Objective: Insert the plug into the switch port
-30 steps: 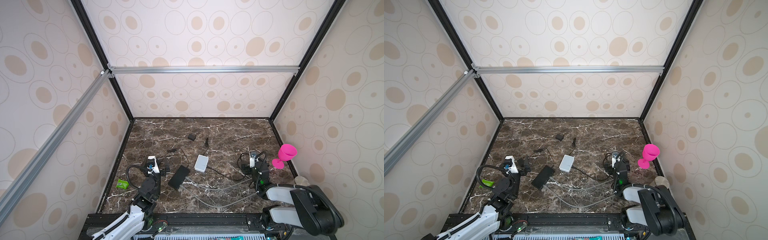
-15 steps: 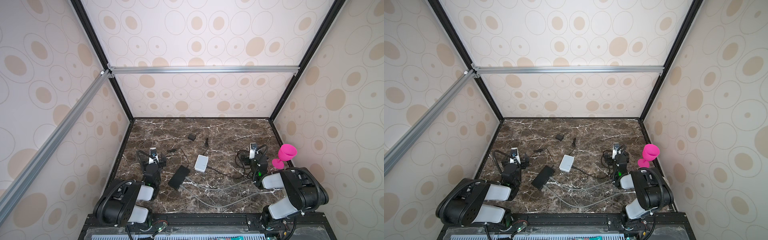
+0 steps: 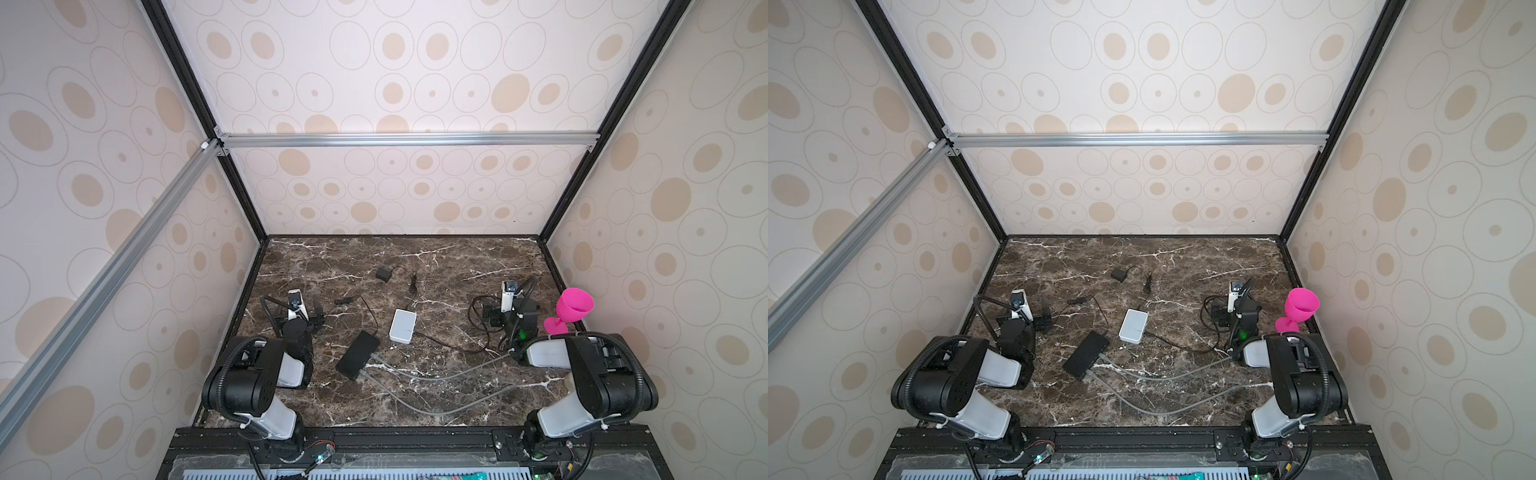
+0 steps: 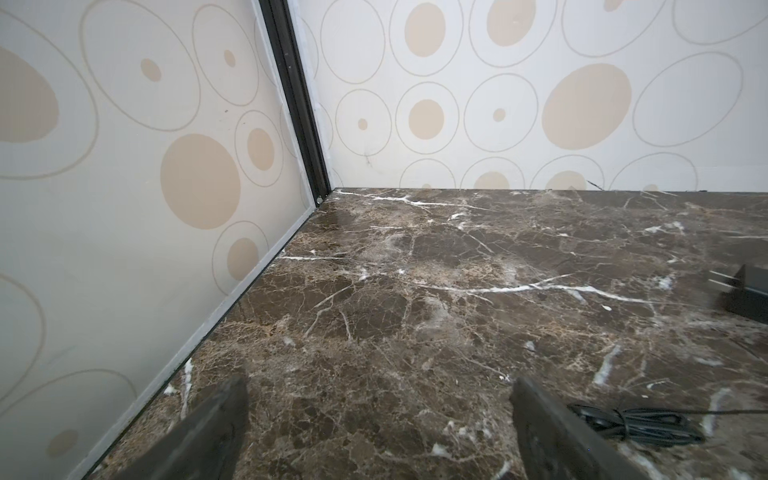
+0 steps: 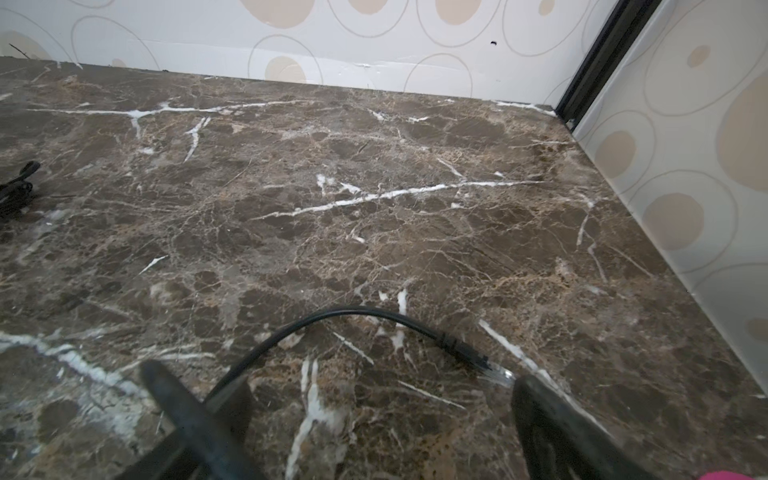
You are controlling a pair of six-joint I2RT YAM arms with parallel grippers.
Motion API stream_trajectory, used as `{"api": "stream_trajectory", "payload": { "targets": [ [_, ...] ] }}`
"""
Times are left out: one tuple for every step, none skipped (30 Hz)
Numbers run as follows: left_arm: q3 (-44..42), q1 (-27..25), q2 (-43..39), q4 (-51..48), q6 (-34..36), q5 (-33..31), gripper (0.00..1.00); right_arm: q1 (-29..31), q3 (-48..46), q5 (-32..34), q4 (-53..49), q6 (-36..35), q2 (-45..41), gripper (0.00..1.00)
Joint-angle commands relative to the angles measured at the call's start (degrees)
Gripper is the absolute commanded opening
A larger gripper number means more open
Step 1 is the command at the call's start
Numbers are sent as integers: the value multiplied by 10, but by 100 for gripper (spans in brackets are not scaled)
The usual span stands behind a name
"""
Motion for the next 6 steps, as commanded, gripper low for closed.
{"api": "stream_trajectory", "payload": {
  "targets": [
    [4,2,1,37,-6,6,98,-8,10,-37,-13,8,-4,100],
    [6,3,-2,28,-8,7,98,-8,10,-37,-14,8,-5,100],
    [5,3,0,31,-7,7,98,-8,9,-37,-13,8,-6,100],
    [4,3,0,35,-6,7,98,-8,8,-37,-12,8,-6,100],
    [5,3,-2,29,-7,7,98,-8,7,-37,-10,8,-8,100],
    [4,3,0,33,-7,6,98,-9,5,-37,-9,8,-8,100]
  ]
}}
